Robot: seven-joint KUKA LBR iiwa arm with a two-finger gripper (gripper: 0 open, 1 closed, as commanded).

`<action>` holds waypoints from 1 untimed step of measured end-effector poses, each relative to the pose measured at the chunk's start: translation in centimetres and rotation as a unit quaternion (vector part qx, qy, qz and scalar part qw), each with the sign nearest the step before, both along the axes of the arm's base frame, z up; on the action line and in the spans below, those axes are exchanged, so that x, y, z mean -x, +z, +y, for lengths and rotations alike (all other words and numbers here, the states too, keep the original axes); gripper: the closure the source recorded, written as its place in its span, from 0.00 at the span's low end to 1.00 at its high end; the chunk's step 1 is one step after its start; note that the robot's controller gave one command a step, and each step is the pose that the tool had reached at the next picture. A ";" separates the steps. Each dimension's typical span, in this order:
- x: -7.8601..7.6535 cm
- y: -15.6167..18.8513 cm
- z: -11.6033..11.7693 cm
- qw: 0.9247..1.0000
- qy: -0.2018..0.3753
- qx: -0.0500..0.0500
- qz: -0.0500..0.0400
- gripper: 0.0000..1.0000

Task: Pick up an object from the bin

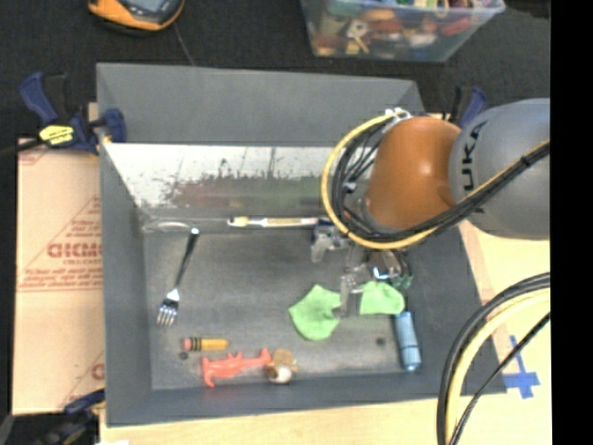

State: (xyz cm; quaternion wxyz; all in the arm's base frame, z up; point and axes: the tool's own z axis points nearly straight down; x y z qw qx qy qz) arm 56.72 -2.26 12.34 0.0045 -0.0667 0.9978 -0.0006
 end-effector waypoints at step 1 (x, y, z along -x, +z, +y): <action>4.1 3.4 -2.1 0.993 0.121 0.000 -0.004 0.00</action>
Offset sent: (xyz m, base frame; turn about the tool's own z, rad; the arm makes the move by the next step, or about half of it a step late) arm -0.0199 -0.0477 -0.0151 -0.0695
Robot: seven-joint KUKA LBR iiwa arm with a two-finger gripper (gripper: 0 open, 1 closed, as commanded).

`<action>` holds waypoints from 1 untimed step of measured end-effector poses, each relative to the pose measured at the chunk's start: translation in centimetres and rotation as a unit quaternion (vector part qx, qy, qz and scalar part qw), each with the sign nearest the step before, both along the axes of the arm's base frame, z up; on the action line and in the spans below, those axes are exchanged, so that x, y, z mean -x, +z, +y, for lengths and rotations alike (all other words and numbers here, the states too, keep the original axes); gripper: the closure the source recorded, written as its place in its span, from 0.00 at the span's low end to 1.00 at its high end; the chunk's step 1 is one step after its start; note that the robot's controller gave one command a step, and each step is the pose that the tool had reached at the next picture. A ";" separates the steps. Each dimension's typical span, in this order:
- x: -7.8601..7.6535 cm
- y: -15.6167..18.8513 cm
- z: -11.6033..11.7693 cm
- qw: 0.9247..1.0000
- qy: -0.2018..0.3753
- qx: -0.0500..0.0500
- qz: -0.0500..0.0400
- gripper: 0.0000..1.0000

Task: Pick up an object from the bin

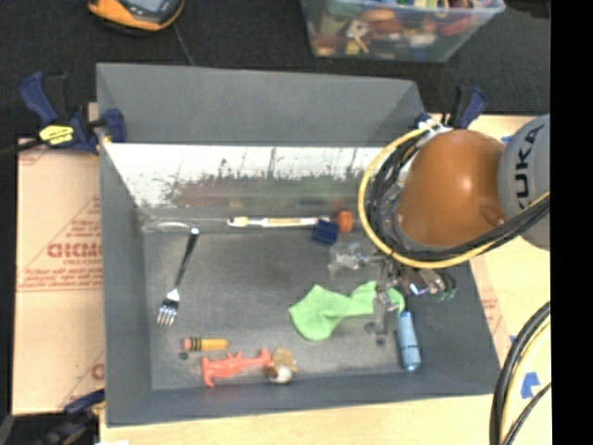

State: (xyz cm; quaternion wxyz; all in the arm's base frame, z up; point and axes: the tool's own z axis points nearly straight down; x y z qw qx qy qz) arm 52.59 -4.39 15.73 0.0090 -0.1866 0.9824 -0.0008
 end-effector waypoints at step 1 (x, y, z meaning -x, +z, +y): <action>-2.2 -5.0 -2.7 0.996 -0.087 0.001 0.005 0.00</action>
Offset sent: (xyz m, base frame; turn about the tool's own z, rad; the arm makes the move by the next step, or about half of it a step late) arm 0.0384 -0.0291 -0.0873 -0.1975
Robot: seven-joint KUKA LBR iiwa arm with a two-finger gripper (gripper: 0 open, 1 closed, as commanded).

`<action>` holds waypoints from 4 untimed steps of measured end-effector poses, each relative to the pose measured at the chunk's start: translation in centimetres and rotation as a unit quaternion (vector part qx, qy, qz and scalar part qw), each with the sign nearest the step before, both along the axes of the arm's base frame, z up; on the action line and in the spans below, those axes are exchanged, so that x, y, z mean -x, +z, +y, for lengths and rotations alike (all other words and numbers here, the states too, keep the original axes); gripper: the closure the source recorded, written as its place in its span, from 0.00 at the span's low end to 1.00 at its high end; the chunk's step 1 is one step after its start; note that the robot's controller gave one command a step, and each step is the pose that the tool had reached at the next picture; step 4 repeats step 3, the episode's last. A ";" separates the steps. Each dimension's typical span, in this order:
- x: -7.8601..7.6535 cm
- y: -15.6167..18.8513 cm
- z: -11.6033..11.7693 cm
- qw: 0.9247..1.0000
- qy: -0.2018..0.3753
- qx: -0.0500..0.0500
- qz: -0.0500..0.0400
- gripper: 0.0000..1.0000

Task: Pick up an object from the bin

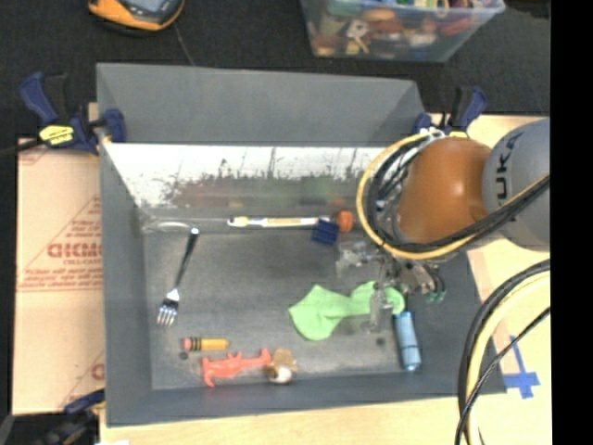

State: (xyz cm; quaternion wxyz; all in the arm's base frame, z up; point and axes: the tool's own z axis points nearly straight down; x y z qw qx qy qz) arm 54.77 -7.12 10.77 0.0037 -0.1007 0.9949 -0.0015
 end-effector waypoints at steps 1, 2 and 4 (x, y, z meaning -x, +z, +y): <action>-1.7 -3.7 -0.3 0.983 0.183 0.002 -0.008 0.00; -0.7 -3.6 -1.4 1.000 0.014 0.000 -0.002 1.00; -0.7 -3.6 -1.4 1.000 0.014 0.000 -0.002 1.00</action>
Offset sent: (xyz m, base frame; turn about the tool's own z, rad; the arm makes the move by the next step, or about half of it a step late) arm 0.0057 -0.0139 -0.0377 -0.0277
